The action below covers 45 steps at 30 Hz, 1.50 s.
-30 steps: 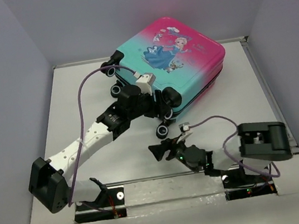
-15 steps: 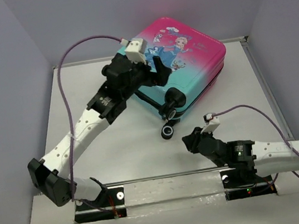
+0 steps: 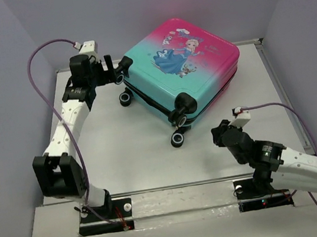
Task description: Pack the luggage
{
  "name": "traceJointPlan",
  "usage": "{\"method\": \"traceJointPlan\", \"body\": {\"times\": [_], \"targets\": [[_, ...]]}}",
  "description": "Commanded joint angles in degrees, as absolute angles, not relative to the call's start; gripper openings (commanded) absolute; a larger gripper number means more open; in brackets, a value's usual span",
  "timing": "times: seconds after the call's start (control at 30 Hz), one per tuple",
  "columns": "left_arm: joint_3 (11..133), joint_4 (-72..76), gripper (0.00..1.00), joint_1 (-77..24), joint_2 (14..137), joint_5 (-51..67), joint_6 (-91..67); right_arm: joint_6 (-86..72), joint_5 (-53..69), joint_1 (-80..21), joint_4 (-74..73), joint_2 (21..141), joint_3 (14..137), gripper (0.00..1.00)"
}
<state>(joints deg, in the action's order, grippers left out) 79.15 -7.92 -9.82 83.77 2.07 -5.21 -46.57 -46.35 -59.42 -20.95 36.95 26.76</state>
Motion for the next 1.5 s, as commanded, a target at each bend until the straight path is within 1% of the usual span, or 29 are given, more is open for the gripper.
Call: {"method": "traceJointPlan", "body": {"times": [0.0,0.03,0.07,0.13,0.2,0.33,0.37,0.4,0.43,0.47,0.5,0.53,0.57,0.6,0.63,0.7,0.73,0.8,0.9,0.93,0.97,1.0,1.03,1.07,1.1,1.13,1.17,1.37,1.47], "targets": [[84.0,-6.2,0.99,-9.2,89.1,12.7,4.5,-39.6,-42.8,-56.0,-18.8,38.4,28.8,0.35],[84.9,-6.1,0.99,-9.2,90.1,13.1,5.1,-38.9,-42.2,-55.5,-18.1,38.7,28.7,0.37],[86.0,-6.4,0.99,-9.2,91.1,14.1,5.4,-38.4,-41.6,-55.5,-17.5,38.7,28.5,0.43],[90.0,-8.1,0.99,-9.2,94.6,15.1,8.2,-37.1,-38.9,-53.2,-14.9,38.9,27.4,0.46],[93.2,-9.2,0.99,-8.7,97.6,16.2,8.9,-36.3,-36.7,-51.3,-12.3,39.3,26.8,0.53],[96.4,-10.6,0.94,-8.3,103.3,18.8,8.9,-34.9,-34.1,-49.3,-10.3,40.3,26.5,0.54],[97.0,-11.0,0.88,-8.3,104.2,19.9,9.0,-34.6,-33.8,-48.3,-9.8,40.5,26.5,0.54],[97.6,-11.2,0.85,-8.3,105.7,20.6,9.1,-34.1,-32.8,-47.7,-9.0,41.1,26.6,0.54],[97.8,-11.2,0.69,-8.3,106.3,21.2,8.9,-33.8,-32.1,-46.1,-8.5,41.5,26.8,0.54],[98.0,-11.2,0.63,-8.3,107.2,21.0,8.8,-33.4,-31.2,-45.1,-7.4,42.1,27.0,0.54],[97.8,-11.2,0.6,-8.3,107.4,20.8,8.8,-32.6,-29.9,-44.0,-6.8,42.4,27.5,0.54],[97.6,-11.1,0.46,-8.3,107.6,20.8,8.9,-32.0,-29.0,-41.3,-6.0,42.9,27.8,0.55],[96.6,-10.8,0.39,-8.3,107.4,20.6,8.9,-30.9,-25.8,-39.6,-4.2,44.1,28.2,0.55],[95.8,-10.4,0.35,-8.3,107.2,20.7,8.9,-30.6,-23.8,-37.6,-3.5,44.9,28.7,0.55],[95.1,-10.0,0.28,-8.3,106.8,20.7,8.8,-30.5,-22.0,-35.8,-2.7,45.8,29.4,0.55],[92.7,-8.7,0.17,-8.3,106.1,20.9,8.2,-29.9,-18.8,-31.0,-0.6,47.7,31.1,0.55],[92.1,-8.4,0.06,-8.3,105.7,20.8,8.0,-29.9,-16.0,-29.7,1.4,49.8,31.7,0.55],[89.7,-7.2,0.06,-8.3,104.6,20.0,7.0,-29.6,-11.9,-26.1,3.5,53.1,33.7,0.56],[84.0,-3.4,0.06,-8.3,101.7,19.8,6.1,-29.8,-9.1,-22.3,5.8,56.4,36.3,0.58],[83.0,-2.8,0.06,-8.4,101.0,17.7,5.9,-29.8,-7.3,-21.5,6.0,58.3,36.9,0.58],[82.2,-2.3,0.08,-8.4,100.6,15.4,6.1,-29.8,-6.7,-21.5,6.0,58.6,37.5,0.59],[81.7,-2.0,0.22,-8.4,100.0,13.2,6.0,-29.9,-6.3,-21.5,6.1,58.5,37.9,0.59],[81.4,-0.5,0.6,-7.8,99.6,12.3,5.3,-30.0,-5.0,-21.5,6.4,57.4,37.5,0.6],[80.7,-0.4,0.8,-7.4,98.8,13.2,4.7,-29.8,-4.4,-21.5,6.9,56.8,37.2,0.6],[80.9,1.0,0.94,-6.9,98.6,14.2,4.0,-29.4,-3.9,-21.5,6.9,56.2,36.7,0.6],[81.3,1.1,0.98,-6.7,98.8,17.1,3.8,-29.3,-3.6,-21.5,6.8,55.6,35.8,0.6],[81.9,0.9,0.99,-6.4,99.1,18.6,3.5,-29.0,-3.5,-21.5,6.8,55.0,35.2,0.6],[83.4,2.1,0.99,-4.8,100.8,24.2,0.0,-27.7,-1.5,-21.5,6.5,53.9,33.0,0.61],[82.3,4.7,0.99,-3.4,99.3,26.0,-5.5,-27.2,-1.2,-21.5,6.5,54.0,32.6,0.61]]}}
